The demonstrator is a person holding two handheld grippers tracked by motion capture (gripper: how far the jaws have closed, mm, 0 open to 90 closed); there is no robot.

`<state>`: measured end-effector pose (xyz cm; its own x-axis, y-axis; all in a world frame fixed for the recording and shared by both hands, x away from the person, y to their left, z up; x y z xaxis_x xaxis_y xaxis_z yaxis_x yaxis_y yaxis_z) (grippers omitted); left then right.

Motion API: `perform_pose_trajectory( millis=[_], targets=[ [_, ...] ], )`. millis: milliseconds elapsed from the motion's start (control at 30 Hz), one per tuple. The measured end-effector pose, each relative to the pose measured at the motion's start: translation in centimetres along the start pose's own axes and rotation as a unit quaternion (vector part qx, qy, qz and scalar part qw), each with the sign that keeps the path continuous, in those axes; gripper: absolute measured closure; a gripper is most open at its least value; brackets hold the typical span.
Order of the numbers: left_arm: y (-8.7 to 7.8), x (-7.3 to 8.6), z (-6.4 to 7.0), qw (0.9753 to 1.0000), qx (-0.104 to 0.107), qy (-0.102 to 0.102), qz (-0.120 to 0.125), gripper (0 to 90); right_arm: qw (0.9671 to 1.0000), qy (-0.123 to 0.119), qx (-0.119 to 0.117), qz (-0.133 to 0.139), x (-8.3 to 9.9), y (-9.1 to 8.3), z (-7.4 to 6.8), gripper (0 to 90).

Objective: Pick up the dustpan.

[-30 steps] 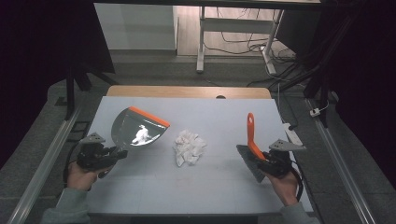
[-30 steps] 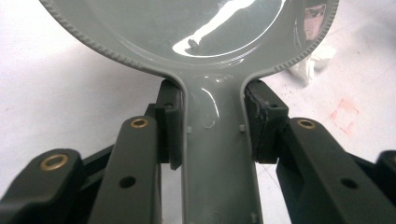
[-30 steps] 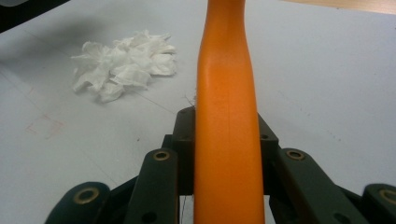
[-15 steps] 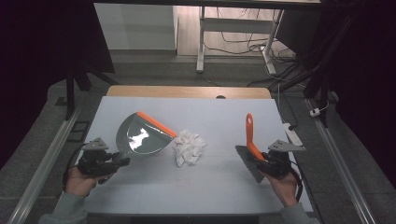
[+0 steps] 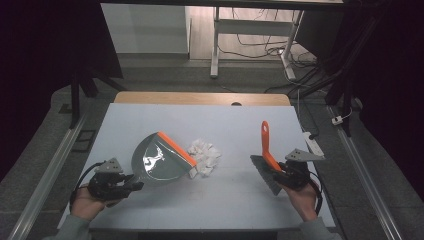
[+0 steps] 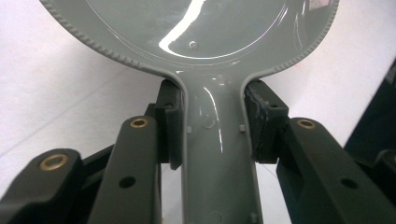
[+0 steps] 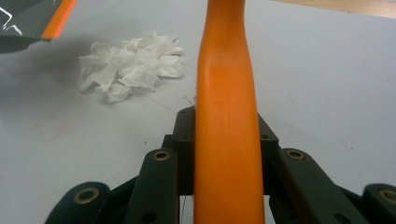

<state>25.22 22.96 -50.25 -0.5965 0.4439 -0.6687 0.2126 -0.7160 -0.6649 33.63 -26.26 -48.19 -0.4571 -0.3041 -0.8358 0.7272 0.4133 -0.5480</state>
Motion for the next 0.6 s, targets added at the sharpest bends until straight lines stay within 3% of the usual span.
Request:
perform_pose_trajectory(
  millis=[267,600],
  targets=[
    [0.9,0.8,0.7,0.9994,0.014,0.016,-0.026,61.4,1.0,-0.003,-0.002,0.001,-0.2,0.1,-0.2,71.1],
    [1.4,1.7,1.1,0.9986,0.018,0.017,-0.046,61.4,1.0,-0.005,-0.003,0.0,-0.3,0.4,-0.3,71.0]
  ],
)
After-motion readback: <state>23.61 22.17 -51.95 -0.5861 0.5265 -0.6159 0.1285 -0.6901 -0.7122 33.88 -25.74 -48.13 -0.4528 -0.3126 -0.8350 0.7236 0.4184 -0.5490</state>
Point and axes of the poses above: each handheld gripper's, and its own axes: y roughly forward along the jaws, x roughly out of its underside, z roughly to its right, the point moved 3 cm from there along y, roughly forward along the jaws, and after that the axes turned 14 degrees about x, right-handed, at the moved point
